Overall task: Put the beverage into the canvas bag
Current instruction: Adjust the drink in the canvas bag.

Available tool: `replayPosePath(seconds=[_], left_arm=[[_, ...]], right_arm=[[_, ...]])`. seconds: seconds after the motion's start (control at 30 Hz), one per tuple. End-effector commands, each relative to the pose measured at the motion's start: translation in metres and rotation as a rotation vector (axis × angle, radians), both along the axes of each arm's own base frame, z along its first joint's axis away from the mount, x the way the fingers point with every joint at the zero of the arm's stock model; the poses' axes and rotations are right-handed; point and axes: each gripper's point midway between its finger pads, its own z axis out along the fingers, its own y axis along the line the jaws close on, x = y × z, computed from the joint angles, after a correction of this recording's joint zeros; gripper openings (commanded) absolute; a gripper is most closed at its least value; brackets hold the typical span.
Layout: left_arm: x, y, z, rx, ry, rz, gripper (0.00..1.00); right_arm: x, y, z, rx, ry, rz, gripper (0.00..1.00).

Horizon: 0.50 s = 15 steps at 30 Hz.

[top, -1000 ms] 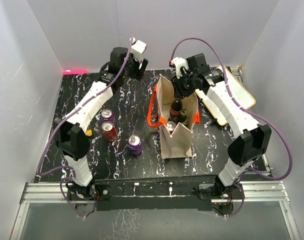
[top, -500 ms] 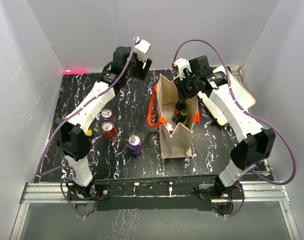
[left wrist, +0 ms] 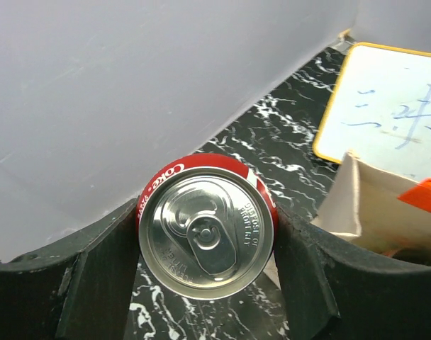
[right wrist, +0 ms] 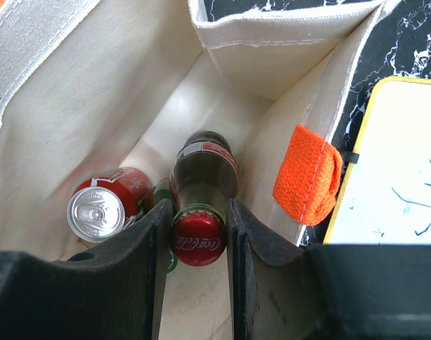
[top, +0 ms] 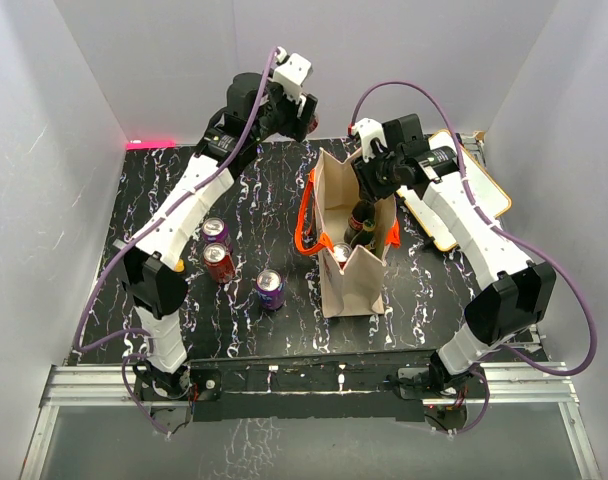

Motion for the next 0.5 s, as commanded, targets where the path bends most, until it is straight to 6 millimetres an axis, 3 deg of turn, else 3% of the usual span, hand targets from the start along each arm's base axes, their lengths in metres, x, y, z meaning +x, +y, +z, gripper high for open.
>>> replayPosePath(seconds=[0.0, 0.27, 0.47], left_arm=[[-0.034, -0.017, 0.071, -0.122, -0.114, -0.13, 0.0], [-0.075, -0.026, 0.079, -0.145, -0.109, -0.286, 0.0], [-0.092, -0.018, 0.094, -0.143, -0.135, -0.301, 0.0]], right_arm=[[0.006, 0.003, 0.043, 0.057, -0.149, 0.021, 0.37], [0.007, 0.017, 0.046, 0.113, -0.132, 0.068, 0.56], [0.007, 0.021, 0.059, 0.145, -0.15, 0.071, 0.67]])
